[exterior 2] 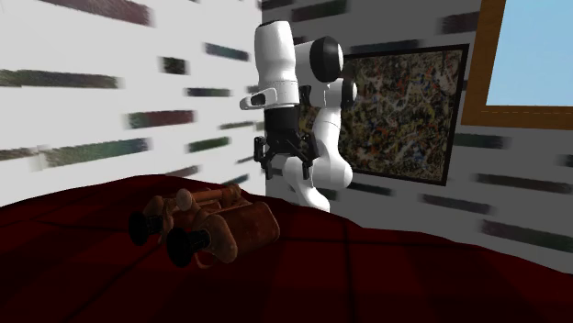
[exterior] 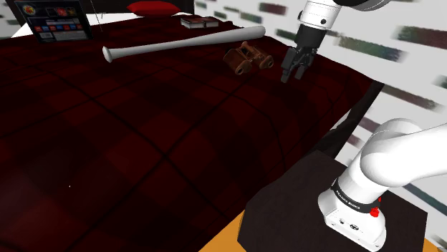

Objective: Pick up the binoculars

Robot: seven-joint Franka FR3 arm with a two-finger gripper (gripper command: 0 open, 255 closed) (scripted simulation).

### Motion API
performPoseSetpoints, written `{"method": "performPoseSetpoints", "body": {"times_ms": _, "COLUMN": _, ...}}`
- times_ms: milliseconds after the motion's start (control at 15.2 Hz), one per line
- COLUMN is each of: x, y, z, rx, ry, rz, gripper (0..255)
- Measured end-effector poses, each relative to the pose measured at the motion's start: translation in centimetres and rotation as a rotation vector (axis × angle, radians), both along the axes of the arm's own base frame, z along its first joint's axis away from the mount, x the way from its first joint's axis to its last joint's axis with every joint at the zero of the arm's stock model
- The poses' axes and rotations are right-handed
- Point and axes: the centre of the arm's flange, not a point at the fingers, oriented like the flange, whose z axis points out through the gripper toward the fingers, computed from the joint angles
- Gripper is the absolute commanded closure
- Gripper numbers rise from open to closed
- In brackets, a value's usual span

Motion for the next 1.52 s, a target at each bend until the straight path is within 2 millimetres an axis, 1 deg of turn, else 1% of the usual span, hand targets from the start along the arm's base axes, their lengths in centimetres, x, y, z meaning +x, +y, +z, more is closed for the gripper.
{"method": "performPoseSetpoints", "body": {"times_ms": 66, "x": 0.0, "y": 0.0, "z": 0.0, "rx": 0.0, "ry": 0.0, "rz": 0.0, "gripper": 0}}
{"method": "performPoseSetpoints", "body": {"times_ms": 198, "x": 1.3, "y": -0.5, "z": 0.1, "rx": -0.014, "ry": -0.006, "rz": 0.006, "gripper": 0}}
{"method": "performPoseSetpoints", "body": {"times_ms": 462, "x": 5.9, "y": -1.7, "z": 0.9, "rx": -0.057, "ry": -0.024, "rz": 0.024, "gripper": 0}}
{"method": "performPoseSetpoints", "body": {"times_ms": 528, "x": 6.7, "y": -2.0, "z": 0.8, "rx": -0.068, "ry": -0.028, "rz": 0.029, "gripper": 0}}
{"method": "performPoseSetpoints", "body": {"times_ms": 660, "x": 9.2, "y": -2.5, "z": 1.0, "rx": -0.09, "ry": -0.039, "rz": 0.038, "gripper": 0}}
{"method": "performPoseSetpoints", "body": {"times_ms": 726, "x": 10.2, "y": -3.0, "z": 1.3, "rx": -0.102, "ry": -0.044, "rz": 0.043, "gripper": 0}}
{"method": "performPoseSetpoints", "body": {"times_ms": 858, "x": 12.7, "y": -3.4, "z": 1.9, "rx": -0.125, "ry": -0.053, "rz": 0.052, "gripper": 0}}
{"method": "performPoseSetpoints", "body": {"times_ms": 990, "x": 14.5, "y": -4.2, "z": 2.1, "rx": -0.148, "ry": -0.064, "rz": 0.062, "gripper": 0}}
{"method": "performPoseSetpoints", "body": {"times_ms": 1122, "x": 17.2, "y": -4.5, "z": 2.9, "rx": -0.171, "ry": -0.074, "rz": 0.072, "gripper": 0}}
{"method": "performPoseSetpoints", "body": {"times_ms": 1188, "x": 18.1, "y": -4.7, "z": 3.0, "rx": -0.182, "ry": -0.079, "rz": 0.077, "gripper": 0}}
{"method": "performPoseSetpoints", "body": {"times_ms": 1320, "x": 20.7, "y": -4.9, "z": 3.4, "rx": -0.204, "ry": -0.088, "rz": 0.087, "gripper": 0}}
{"method": "performPoseSetpoints", "body": {"times_ms": 1518, "x": 24.1, "y": -5.9, "z": 4.2, "rx": -0.239, "ry": -0.102, "rz": 0.101, "gripper": 0}}
